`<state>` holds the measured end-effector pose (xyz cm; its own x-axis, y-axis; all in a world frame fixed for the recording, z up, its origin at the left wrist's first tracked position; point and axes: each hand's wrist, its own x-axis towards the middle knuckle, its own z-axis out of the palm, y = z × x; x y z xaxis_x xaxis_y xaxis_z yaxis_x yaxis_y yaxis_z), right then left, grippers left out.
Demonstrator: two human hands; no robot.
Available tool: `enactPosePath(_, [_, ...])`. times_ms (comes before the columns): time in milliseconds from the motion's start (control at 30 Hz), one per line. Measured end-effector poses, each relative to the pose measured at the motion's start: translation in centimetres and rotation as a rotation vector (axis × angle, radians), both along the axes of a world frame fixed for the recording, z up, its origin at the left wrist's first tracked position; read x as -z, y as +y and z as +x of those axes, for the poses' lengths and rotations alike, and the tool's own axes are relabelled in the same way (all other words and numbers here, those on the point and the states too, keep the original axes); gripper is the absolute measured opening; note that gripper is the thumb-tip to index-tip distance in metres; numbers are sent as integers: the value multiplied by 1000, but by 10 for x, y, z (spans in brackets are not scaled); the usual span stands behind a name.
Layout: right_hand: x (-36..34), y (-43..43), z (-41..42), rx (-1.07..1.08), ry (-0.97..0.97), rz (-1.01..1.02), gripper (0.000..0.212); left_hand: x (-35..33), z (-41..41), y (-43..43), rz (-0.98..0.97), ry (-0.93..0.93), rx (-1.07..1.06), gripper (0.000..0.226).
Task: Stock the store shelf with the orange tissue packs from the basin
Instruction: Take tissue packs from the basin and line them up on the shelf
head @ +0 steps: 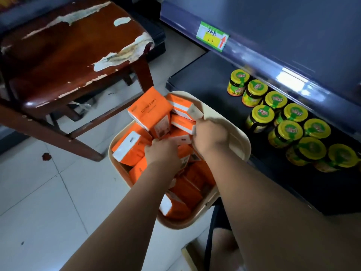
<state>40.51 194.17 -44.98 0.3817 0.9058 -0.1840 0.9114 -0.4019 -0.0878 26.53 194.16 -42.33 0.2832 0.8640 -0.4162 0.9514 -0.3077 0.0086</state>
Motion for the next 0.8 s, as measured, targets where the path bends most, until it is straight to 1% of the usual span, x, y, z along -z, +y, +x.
enactPosePath(67, [-3, -6, 3, -28, -22, 69, 31, -1, 0, -2, 36, -20, 0, 31])
enactPosePath(167, [-11, -25, 13, -27, -6, 243, 43, -6, 0, -14, 143, -54, -34, 27])
enactPosePath(267, [-20, -40, 19, 8, 181, 371, 44, -16, 0, -24, 304, -122, -32, 25])
enactPosePath(333, [-26, -48, 21, 116, 357, 442, 36, -23, -2, -29, 356, -178, -3, 28])
enactPosePath(400, [-34, -57, 23, 276, 562, 502, 30, -28, -3, -32, 305, -328, -3, 32])
enactPosePath(467, [-43, -66, 24, 414, 764, 551, 28, -31, -4, -36, 236, -537, -57, 35])
enactPosePath(567, [-63, -76, 25, 551, 1019, 616, 27, -41, -2, -45, 129, -793, -198, 40])
enactPosePath(633, [-76, -80, 28, 606, 1183, 587, 31, -48, -2, -53, 110, -930, -217, 43])
enactPosePath(667, [-84, -82, 29, 590, 1221, 538, 35, -51, -3, -56, 133, -989, -207, 46])
enactPosePath(733, [-99, -85, 33, 485, 1187, 447, 46, -54, -2, -59, 169, -1103, -183, 51])
enactPosePath(767, [-106, -87, 34, 426, 1155, 434, 46, -58, -2, -63, 150, -1158, -189, 53])
enactPosePath(800, [-114, -90, 34, 372, 1138, 443, 42, -64, -1, -65, 114, -1238, -208, 55])
